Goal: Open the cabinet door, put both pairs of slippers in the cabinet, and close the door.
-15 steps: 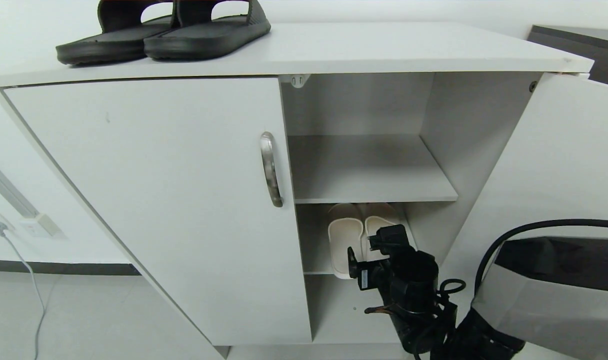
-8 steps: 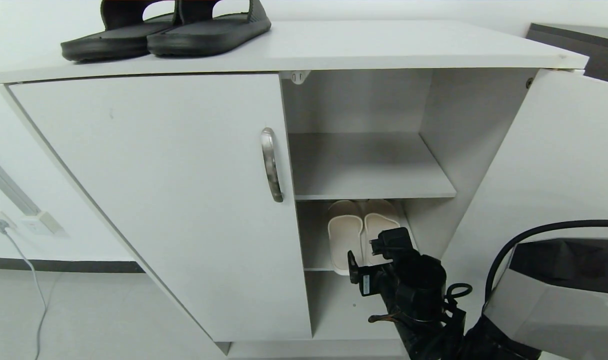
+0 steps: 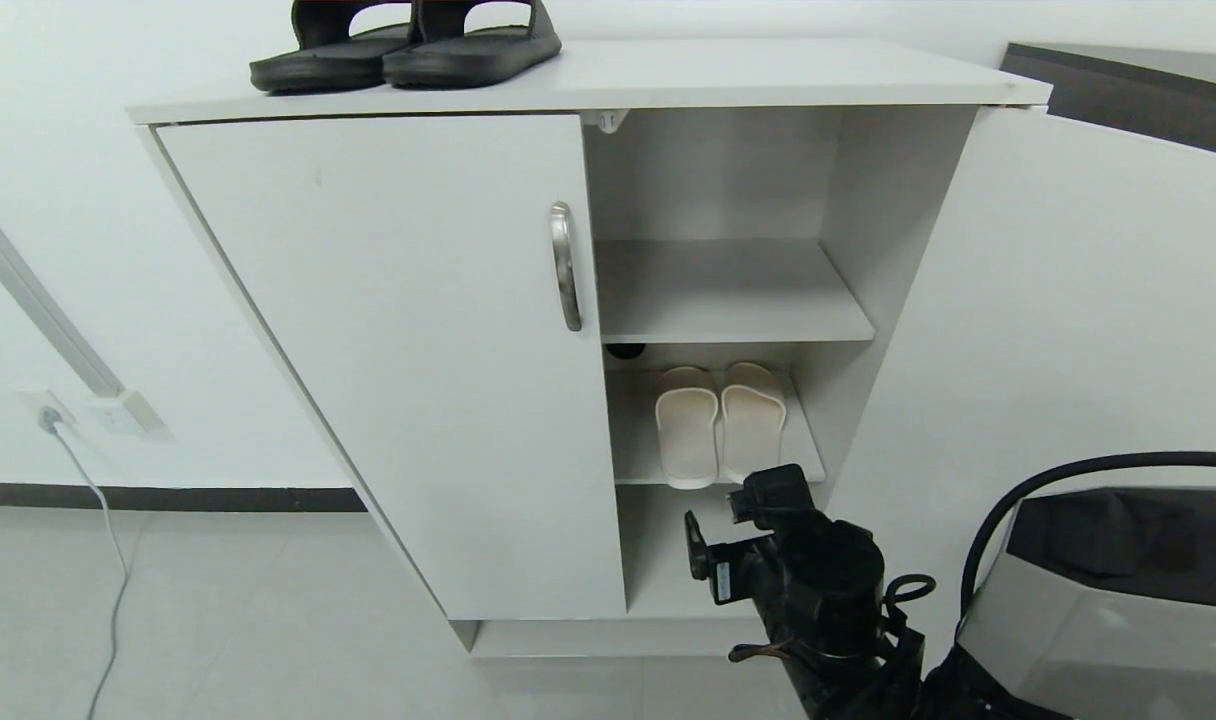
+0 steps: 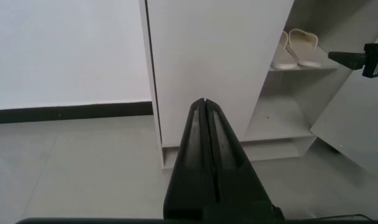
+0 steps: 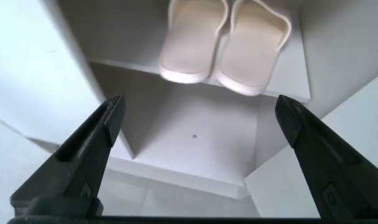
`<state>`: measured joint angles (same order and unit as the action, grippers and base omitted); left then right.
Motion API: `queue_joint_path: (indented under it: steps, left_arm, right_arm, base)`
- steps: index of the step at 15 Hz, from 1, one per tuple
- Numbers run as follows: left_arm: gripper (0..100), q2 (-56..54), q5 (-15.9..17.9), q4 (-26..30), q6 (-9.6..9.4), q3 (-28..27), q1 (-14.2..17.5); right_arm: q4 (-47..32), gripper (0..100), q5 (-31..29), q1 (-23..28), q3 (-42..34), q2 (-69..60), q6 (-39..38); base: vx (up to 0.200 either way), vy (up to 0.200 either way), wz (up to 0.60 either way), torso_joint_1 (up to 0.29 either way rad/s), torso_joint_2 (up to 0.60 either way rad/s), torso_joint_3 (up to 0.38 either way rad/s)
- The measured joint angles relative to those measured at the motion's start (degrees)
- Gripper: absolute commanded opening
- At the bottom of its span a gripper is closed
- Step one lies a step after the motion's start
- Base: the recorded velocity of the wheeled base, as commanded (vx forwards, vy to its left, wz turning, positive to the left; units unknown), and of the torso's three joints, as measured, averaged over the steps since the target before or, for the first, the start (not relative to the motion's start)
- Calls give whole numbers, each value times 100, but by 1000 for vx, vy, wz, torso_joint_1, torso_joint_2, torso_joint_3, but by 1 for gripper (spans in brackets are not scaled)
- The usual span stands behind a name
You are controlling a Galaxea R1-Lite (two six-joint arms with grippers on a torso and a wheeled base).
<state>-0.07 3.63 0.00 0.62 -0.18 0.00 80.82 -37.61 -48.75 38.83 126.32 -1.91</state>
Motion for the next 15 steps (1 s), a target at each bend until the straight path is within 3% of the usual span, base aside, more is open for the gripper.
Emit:
queue_joint_path:
  steps: [11, 15]
  left_arm:
    - [0, 0, 2, 0, 6, 7, 0]
    - [0, 0, 4, 0, 4, 0, 0]
  right_arm:
    - [310, 100, 94, 13, -234, 267, -196]
    - [340, 100, 88, 16, -243, 284, -189]
  base:
    - [0, 0, 0, 0, 0, 0]
    - [0, 0, 0, 5, 2, 161]
